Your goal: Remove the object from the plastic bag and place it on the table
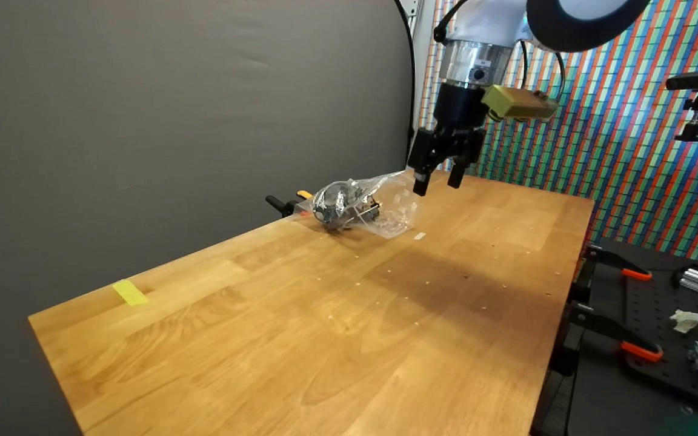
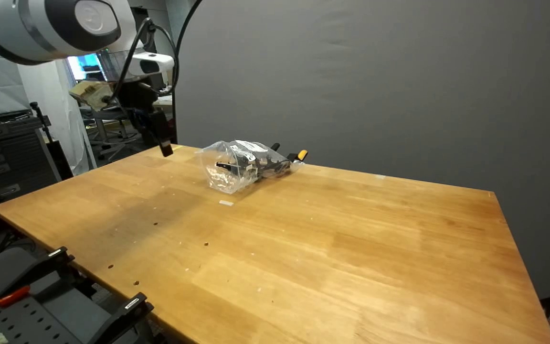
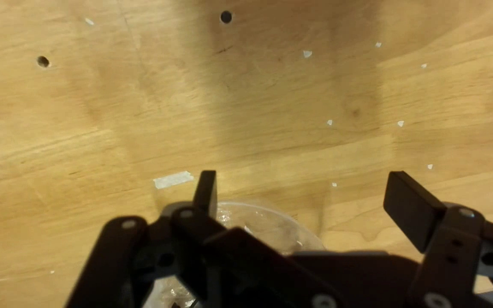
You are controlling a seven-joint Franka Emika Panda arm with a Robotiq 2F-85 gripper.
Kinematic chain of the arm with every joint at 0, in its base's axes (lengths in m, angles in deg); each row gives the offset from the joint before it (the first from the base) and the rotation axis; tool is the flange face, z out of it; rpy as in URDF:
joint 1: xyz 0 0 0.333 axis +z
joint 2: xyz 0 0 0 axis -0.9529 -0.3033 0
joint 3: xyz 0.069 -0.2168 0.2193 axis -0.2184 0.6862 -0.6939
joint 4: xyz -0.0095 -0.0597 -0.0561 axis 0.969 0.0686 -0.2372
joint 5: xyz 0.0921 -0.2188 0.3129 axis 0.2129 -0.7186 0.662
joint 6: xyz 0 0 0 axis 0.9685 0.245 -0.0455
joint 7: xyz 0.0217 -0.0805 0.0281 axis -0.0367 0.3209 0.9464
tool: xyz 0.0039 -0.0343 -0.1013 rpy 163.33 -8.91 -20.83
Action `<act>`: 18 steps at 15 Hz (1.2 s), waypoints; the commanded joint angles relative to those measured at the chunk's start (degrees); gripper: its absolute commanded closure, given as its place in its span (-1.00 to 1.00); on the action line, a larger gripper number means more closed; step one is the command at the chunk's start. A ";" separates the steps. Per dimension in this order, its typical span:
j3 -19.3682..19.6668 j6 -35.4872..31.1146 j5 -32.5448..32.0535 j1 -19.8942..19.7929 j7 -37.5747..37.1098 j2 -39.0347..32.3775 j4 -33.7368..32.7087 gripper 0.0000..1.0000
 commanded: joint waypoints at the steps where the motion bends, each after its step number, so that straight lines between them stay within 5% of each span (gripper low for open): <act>1: 2.40 -7.41 -11.33 -0.58 -9.01 -4.63 -0.11 -1.00; 10: 11.30 -16.78 -30.26 1.31 -27.55 -15.29 -7.19 -1.00; 18: 9.02 -21.51 -22.20 -3.83 -26.58 -27.21 -17.31 -1.00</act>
